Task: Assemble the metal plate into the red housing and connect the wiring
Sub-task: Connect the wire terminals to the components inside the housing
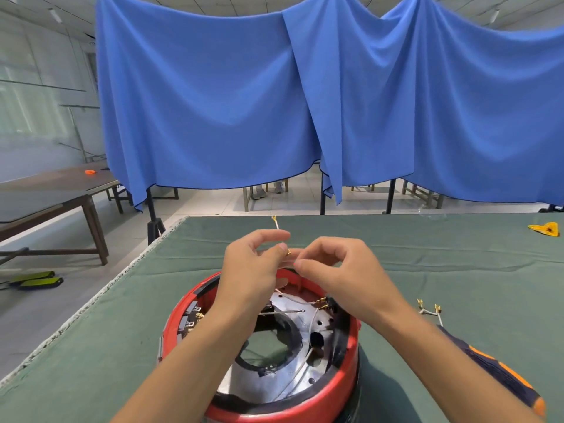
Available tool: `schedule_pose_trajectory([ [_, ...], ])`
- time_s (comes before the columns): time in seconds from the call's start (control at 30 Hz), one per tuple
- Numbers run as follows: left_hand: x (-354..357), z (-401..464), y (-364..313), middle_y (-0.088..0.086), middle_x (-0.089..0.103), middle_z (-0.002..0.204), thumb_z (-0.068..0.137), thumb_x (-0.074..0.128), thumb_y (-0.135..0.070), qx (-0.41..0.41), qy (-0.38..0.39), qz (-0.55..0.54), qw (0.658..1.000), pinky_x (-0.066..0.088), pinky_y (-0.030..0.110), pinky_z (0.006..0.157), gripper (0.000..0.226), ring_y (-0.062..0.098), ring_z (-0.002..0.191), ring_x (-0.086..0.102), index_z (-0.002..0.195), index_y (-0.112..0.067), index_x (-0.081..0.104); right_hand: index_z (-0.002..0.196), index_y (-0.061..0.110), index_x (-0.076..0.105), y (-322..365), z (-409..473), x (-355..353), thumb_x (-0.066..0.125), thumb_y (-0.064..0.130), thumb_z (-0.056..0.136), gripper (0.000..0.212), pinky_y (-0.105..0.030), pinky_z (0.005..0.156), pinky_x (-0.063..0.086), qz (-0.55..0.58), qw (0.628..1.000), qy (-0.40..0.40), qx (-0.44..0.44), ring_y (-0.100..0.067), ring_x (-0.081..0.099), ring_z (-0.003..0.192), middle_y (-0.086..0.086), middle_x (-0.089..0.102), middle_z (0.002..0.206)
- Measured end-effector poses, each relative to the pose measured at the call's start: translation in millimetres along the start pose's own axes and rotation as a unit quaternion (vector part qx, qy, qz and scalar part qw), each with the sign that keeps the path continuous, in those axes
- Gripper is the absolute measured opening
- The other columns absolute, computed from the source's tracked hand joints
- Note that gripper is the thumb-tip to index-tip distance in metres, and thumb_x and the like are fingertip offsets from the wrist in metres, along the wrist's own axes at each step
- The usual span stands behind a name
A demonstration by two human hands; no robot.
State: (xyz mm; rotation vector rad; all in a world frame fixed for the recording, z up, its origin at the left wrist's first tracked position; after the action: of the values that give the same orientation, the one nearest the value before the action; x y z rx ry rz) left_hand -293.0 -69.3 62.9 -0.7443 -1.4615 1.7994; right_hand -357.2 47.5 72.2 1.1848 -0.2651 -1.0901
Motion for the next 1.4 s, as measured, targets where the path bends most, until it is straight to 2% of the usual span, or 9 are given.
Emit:
schedule_pose_trajectory([
  [0.07,0,-1,0,0.003,0.073,0.074,0.093,0.056,-0.007,0.012,-0.013,0.002,1.000,0.059,0.038,0.075,0.020,0.019,0.072,0.070,0.093,-0.023,0.069,0.073,0.018,0.071,0,-2,8,0.071,0.017,0.081,0.008,-0.018,0.058,0.050,0.029,1.000,0.002,0.011,-0.003,0.065,0.061,0.004,0.073,0.070],
  [0.37,8,-5,-4,0.001,0.068,0.061,0.094,0.054,-0.006,0.046,0.014,0.020,0.999,0.058,0.034,0.059,0.017,0.014,0.053,0.061,0.087,-0.010,0.069,0.072,0.011,0.066,-8,-1,11,0.056,0.017,0.094,0.025,-0.019,0.042,0.043,0.119,0.989,-0.016,0.082,-0.010,0.056,0.044,0.002,0.064,0.054],
  [0.5,8,-4,-3,0.009,0.072,0.073,0.094,0.053,-0.008,0.065,0.018,0.064,0.996,0.058,0.051,0.072,0.018,0.026,0.065,0.069,0.088,-0.013,0.069,0.074,0.010,0.066,-13,-1,8,0.057,0.020,0.093,0.023,-0.024,0.044,0.045,0.086,0.992,-0.030,0.092,-0.015,0.059,0.048,-0.002,0.067,0.061],
  [0.73,13,-7,-5,-0.003,0.071,0.078,0.093,0.048,-0.016,0.110,0.015,0.236,0.965,0.054,0.045,0.078,0.021,0.021,0.081,0.067,0.094,-0.025,0.067,0.078,0.005,0.062,-22,1,5,0.059,0.010,0.091,0.014,-0.026,0.042,0.046,0.141,0.982,-0.037,0.121,-0.016,0.059,0.043,-0.003,0.065,0.058],
  [0.8,12,-10,-11,-0.004,0.071,0.084,0.091,0.048,-0.023,0.128,0.011,0.363,0.923,0.051,0.037,0.076,0.022,0.021,0.086,0.065,0.099,-0.030,0.067,0.075,0.007,0.062,-23,3,2,0.060,0.008,0.090,0.015,-0.027,0.045,0.047,0.081,0.991,-0.017,0.101,-0.015,0.059,0.044,0.001,0.064,0.055],
  [0.93,8,-16,-28,-0.004,0.064,0.090,0.094,0.047,-0.028,0.214,0.015,0.601,0.770,0.031,0.028,0.060,0.022,0.023,0.090,0.061,0.103,-0.037,0.065,0.076,0.017,0.065,-18,4,-3,0.063,0.015,0.089,0.014,-0.014,0.052,0.044,-0.161,0.986,0.041,-0.014,-0.004,0.059,0.048,0.012,0.061,0.056],
  [1.07,12,-13,-25,-0.009,0.046,0.080,0.093,0.055,-0.031,0.259,0.045,0.655,0.708,0.017,0.025,0.047,0.014,0.014,0.088,0.036,0.097,-0.033,0.068,0.082,0.021,0.070,-14,4,-3,0.067,0.020,0.087,0.006,-0.020,0.063,0.042,-0.243,0.965,0.049,-0.089,-0.004,0.054,0.066,0.012,0.063,0.071],
  [1.17,9,-6,-20,-0.010,0.044,0.080,0.091,0.058,-0.040,0.251,0.053,0.606,0.753,0.020,0.023,0.049,0.017,0.012,0.088,0.028,0.096,-0.033,0.072,0.082,0.021,0.071,-15,4,-5,0.069,0.020,0.085,0.004,-0.021,0.065,0.040,-0.231,0.966,0.047,-0.105,-0.007,0.054,0.072,0.008,0.064,0.075],
  [1.4,3,2,-9,-0.008,0.073,0.083,0.085,0.067,-0.035,0.195,0.108,0.389,0.894,0.053,0.037,0.073,0.014,0.012,0.078,0.064,0.089,-0.025,0.077,0.078,0.030,0.071,-17,3,-14,0.071,0.028,0.081,0.004,-0.015,0.075,0.036,-0.221,0.970,0.034,-0.091,-0.005,0.048,0.088,0.015,0.063,0.080],
])
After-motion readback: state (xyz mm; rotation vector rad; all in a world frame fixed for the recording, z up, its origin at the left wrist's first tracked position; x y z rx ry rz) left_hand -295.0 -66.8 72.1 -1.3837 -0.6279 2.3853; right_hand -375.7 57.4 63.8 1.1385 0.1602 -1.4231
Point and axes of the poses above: each hand's wrist, its own z-axis towards the middle knuckle, its own x-axis out of the palm, y = z × x, the point moved 5 cm from there along z, towards the middle knuckle
